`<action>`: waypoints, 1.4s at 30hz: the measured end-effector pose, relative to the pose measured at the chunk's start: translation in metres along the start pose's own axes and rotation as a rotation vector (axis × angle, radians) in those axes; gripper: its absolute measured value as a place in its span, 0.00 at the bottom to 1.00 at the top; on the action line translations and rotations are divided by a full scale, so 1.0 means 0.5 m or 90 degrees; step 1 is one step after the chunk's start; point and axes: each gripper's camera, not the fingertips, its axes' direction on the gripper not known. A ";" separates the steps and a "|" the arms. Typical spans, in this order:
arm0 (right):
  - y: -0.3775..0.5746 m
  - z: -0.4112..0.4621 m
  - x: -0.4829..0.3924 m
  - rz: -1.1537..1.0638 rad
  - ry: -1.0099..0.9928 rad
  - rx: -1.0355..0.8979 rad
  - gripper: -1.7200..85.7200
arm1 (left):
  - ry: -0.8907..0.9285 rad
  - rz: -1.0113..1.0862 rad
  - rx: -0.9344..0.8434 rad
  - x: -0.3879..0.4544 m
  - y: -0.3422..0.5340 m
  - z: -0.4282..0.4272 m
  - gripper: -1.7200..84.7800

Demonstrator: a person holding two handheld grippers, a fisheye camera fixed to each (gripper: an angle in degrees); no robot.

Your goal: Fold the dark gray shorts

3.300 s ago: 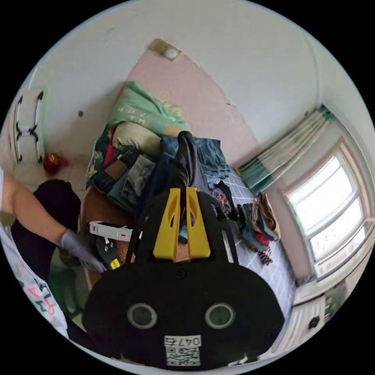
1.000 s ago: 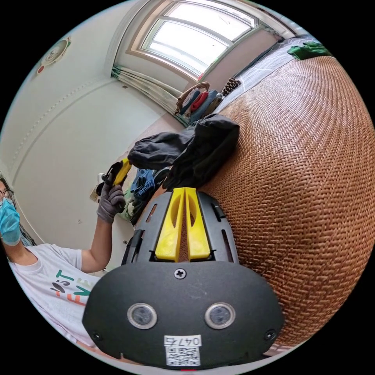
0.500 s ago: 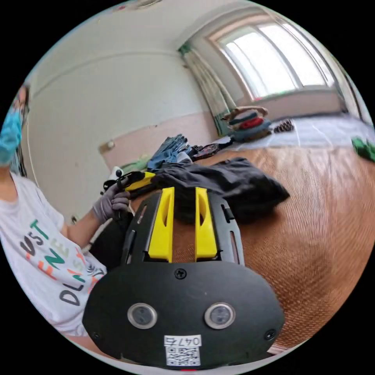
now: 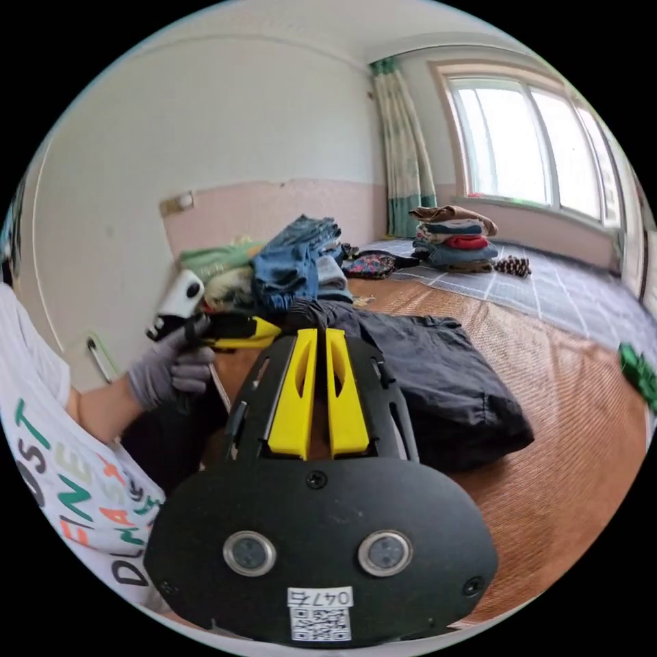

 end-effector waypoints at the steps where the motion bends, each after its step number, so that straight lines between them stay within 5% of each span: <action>1: 0.002 -0.024 0.026 0.043 -0.034 0.030 0.02 | 0.015 -0.006 0.003 -0.010 0.004 0.002 0.11; 8: 0.000 -0.046 0.061 0.099 -0.030 0.041 0.02 | 0.168 -0.072 -0.004 -0.113 0.021 0.066 0.27; 15: -0.057 0.033 0.005 0.008 -0.003 -0.071 0.02 | 0.172 -0.058 -0.023 -0.103 0.002 0.095 0.13; 21: -0.046 -0.083 0.062 0.024 0.001 0.013 0.06 | 0.206 -0.020 0.033 -0.078 -0.011 0.003 0.07; 26: 0.044 -0.203 0.151 0.156 0.302 0.032 0.19 | 0.274 0.062 0.102 0.015 -0.058 -0.118 0.07; 30: 0.024 -0.120 0.199 0.176 0.154 -0.034 0.23 | 0.315 0.106 0.136 0.111 -0.086 -0.174 0.07; 37: -0.094 0.076 0.186 0.094 -0.079 -0.114 0.03 | 0.350 0.165 0.151 0.256 -0.120 -0.246 0.07; 42: -0.273 -0.123 0.269 0.070 0.195 -0.017 0.01 | 0.298 0.266 0.148 0.376 -0.210 -0.297 0.07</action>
